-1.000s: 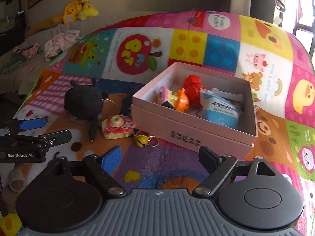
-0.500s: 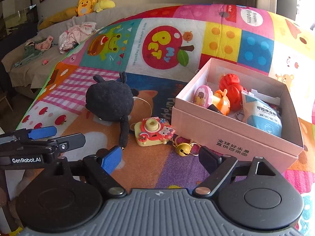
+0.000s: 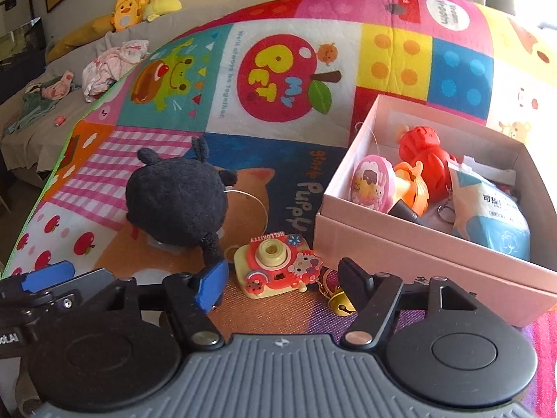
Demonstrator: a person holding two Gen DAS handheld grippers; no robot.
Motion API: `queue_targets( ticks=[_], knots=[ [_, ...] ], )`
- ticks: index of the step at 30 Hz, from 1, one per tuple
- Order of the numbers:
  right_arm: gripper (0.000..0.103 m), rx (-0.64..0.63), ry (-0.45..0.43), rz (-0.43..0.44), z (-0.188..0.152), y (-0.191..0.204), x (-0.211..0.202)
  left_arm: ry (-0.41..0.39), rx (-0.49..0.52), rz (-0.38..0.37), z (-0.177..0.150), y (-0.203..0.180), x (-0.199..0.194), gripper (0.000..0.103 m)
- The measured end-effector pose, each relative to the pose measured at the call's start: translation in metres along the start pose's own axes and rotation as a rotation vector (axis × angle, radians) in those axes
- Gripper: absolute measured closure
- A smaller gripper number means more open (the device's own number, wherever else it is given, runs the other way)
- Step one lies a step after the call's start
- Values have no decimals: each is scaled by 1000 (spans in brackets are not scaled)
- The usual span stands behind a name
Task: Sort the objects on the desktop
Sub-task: 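Move the left gripper to the black plush toy while the right withdraws from the box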
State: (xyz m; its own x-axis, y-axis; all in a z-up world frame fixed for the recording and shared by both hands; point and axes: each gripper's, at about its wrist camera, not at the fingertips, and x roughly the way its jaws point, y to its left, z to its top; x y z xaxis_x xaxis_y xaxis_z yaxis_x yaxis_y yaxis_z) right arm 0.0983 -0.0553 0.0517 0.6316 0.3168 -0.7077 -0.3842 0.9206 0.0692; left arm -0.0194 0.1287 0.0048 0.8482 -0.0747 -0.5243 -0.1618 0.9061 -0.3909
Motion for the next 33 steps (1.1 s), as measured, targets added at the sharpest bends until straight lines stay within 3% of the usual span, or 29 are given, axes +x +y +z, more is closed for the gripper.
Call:
queue_targets(
  ticks=[5,6,11,14,16,23,28,33],
  knots=[
    [34,30,30,42,1,-4,16,0,-3,-1,0,0,0,0],
    [40,25,36,40,1,-4,17,0,-4,-2,0,0,0,0],
    [42,23,49,50,-7,-8,-2,0,-7,-4,-1,1,0,0],
    [43,19,36,23,-23,-22,-25,3,4,2,-1,0,0,0],
    [63,40,36,-4,-36,-38,-42,4,15,6,-1,-2,0,0],
    [63,206,5,-125,-77,-104,-86,25,70,29,-2,-12,4,0],
    [41,313,-62,-191,-98,-132,-98,56,144,44,-1,-27,12,0],
    [30,375,-86,-178,-110,-141,-97,71,207,71,-2,-49,22,0]
  ],
)
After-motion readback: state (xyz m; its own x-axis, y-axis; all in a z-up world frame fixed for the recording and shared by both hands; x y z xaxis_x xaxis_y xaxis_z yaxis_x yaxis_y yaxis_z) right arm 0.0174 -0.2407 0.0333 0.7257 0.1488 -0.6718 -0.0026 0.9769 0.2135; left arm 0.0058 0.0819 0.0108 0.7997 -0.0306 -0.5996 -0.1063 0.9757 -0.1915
